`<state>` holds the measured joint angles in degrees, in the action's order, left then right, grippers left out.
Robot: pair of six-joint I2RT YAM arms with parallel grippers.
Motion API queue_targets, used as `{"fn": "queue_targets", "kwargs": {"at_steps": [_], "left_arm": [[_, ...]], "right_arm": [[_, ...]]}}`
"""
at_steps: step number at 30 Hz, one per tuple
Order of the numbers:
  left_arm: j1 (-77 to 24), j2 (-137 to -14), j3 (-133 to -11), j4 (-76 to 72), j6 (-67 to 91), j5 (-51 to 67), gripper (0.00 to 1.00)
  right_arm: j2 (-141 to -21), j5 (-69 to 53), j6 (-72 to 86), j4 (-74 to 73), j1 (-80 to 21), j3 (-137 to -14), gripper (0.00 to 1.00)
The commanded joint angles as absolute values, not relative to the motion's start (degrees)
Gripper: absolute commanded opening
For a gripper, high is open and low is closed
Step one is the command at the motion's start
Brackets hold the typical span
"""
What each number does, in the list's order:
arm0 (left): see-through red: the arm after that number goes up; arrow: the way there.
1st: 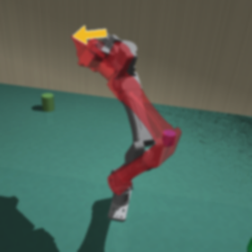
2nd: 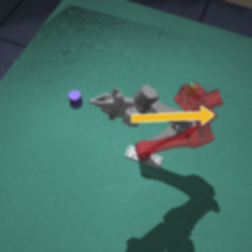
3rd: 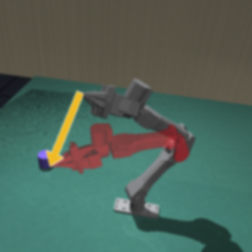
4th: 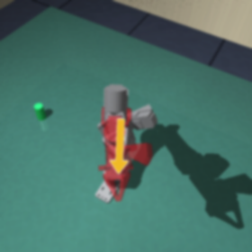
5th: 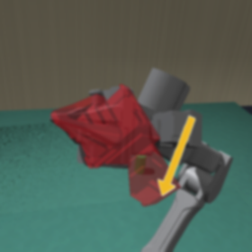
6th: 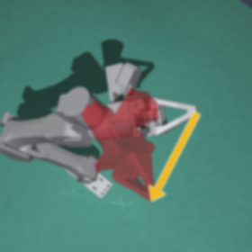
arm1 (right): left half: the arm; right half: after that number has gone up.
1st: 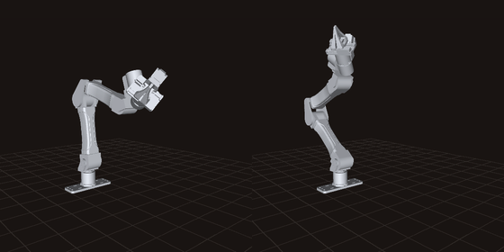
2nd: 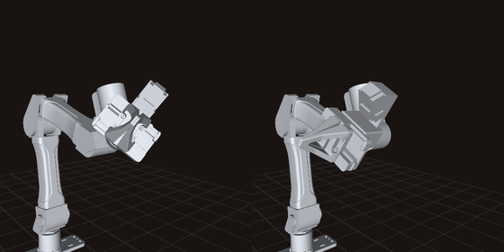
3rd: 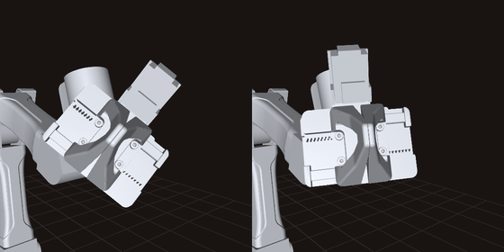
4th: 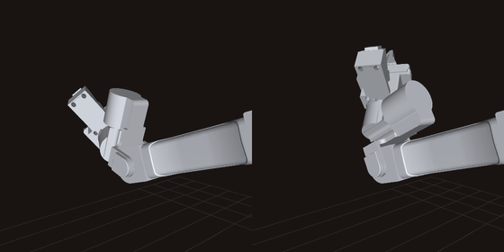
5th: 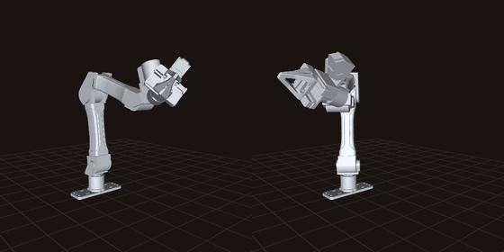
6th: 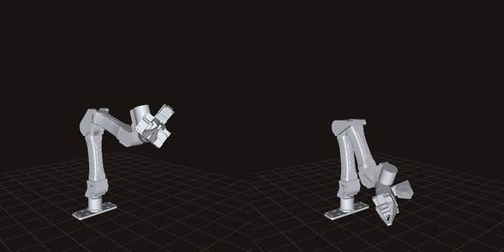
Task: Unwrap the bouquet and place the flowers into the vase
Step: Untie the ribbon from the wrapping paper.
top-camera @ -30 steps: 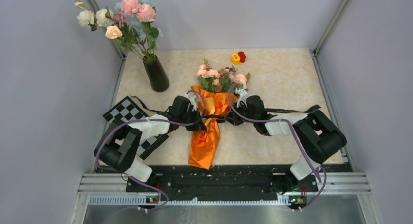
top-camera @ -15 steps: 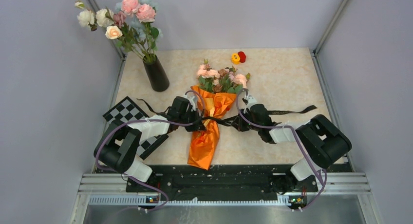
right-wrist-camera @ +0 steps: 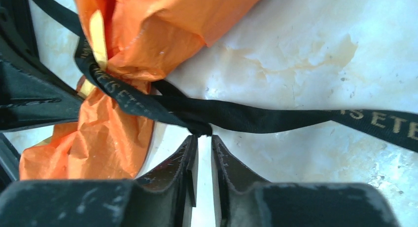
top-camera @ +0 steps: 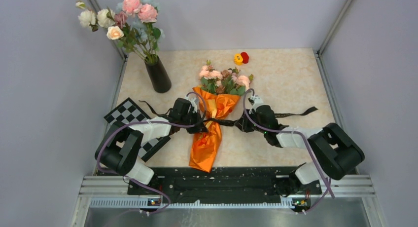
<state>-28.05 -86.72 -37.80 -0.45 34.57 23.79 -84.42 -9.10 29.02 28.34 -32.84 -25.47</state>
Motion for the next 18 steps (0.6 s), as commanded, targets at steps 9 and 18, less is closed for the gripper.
{"fn": "queue_targets", "kwargs": {"at_steps": [9,18], "left_arm": [[-27.6,-85.7,-37.9,-0.9,32.3,23.8,0.0],[-27.6,-85.9,-38.3,-0.6,32.3,24.1,0.0]], "right_arm": [[-73.3,-12.2,18.5,19.6,-32.5,-29.9,0.45],[-83.3,-19.6,11.7,16.6,-32.5,-39.2,0.5]]}}
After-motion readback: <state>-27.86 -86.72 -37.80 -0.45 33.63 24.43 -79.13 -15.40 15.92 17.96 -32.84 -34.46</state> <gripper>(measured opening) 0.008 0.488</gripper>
